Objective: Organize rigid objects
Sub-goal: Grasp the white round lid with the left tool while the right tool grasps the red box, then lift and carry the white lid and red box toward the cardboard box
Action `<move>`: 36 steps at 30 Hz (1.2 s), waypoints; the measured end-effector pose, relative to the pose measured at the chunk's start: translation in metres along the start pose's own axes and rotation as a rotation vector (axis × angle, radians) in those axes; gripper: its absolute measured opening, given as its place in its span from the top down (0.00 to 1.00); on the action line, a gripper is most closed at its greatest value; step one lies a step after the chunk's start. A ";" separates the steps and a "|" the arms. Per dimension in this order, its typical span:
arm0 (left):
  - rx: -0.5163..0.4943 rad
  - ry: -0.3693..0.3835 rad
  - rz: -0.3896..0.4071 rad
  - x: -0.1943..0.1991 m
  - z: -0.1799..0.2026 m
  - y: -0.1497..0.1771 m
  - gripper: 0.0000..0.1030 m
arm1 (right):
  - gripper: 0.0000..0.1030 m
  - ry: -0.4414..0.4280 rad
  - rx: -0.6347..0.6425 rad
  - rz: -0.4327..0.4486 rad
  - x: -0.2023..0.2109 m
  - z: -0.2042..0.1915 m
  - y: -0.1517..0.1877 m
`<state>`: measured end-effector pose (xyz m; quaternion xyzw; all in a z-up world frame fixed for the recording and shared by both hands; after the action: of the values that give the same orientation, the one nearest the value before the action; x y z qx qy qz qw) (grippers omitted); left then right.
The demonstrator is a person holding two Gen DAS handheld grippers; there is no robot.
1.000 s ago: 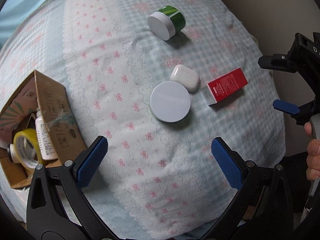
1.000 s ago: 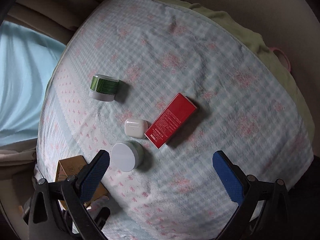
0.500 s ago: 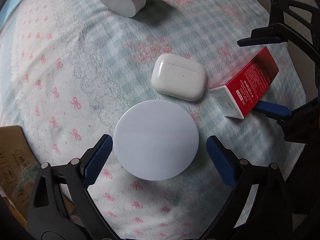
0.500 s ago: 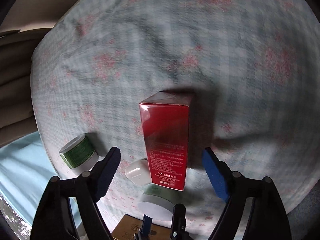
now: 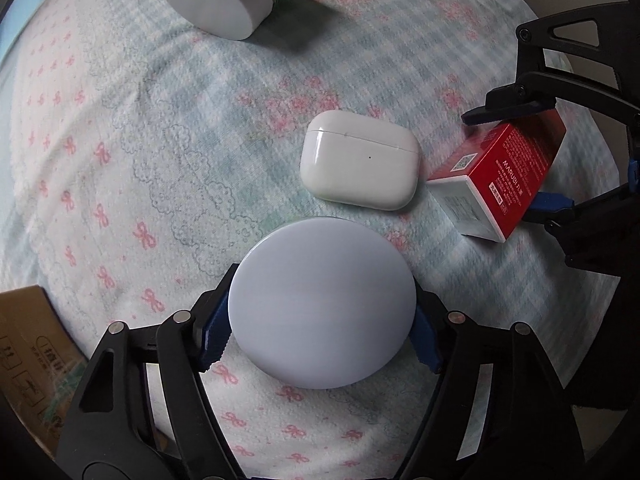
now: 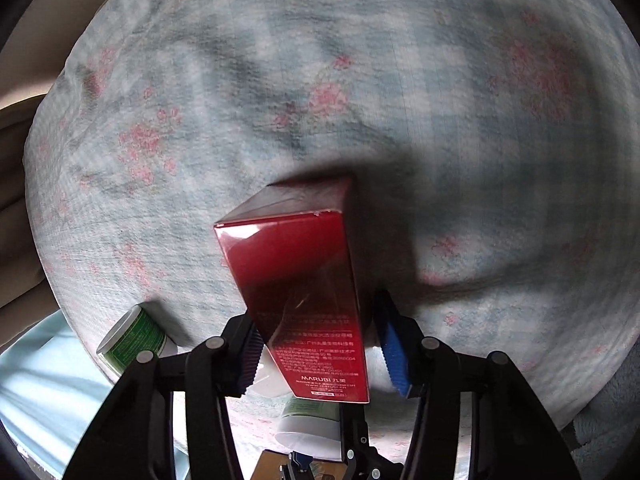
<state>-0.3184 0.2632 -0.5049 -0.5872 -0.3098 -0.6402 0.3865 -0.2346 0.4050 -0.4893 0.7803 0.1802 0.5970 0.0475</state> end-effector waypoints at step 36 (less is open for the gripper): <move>0.125 0.015 0.167 0.118 -0.026 0.024 0.32 | 0.58 -0.103 0.353 0.086 0.102 0.010 0.041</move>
<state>-0.3125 0.2129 -0.3926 -0.5810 -0.2963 -0.5896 0.4764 -0.1929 0.4028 -0.3873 0.8131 0.2461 0.5167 -0.1066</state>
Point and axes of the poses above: each gripper's, at about its wrist camera, not at the fingertips, and x roughly against the way its jaws point, z to its right, y to its underside, the point moved 2 cm from there along -x, roughly the way its jaws point, and after that the axes turned 9 degrees about x, right-handed, at the moved point
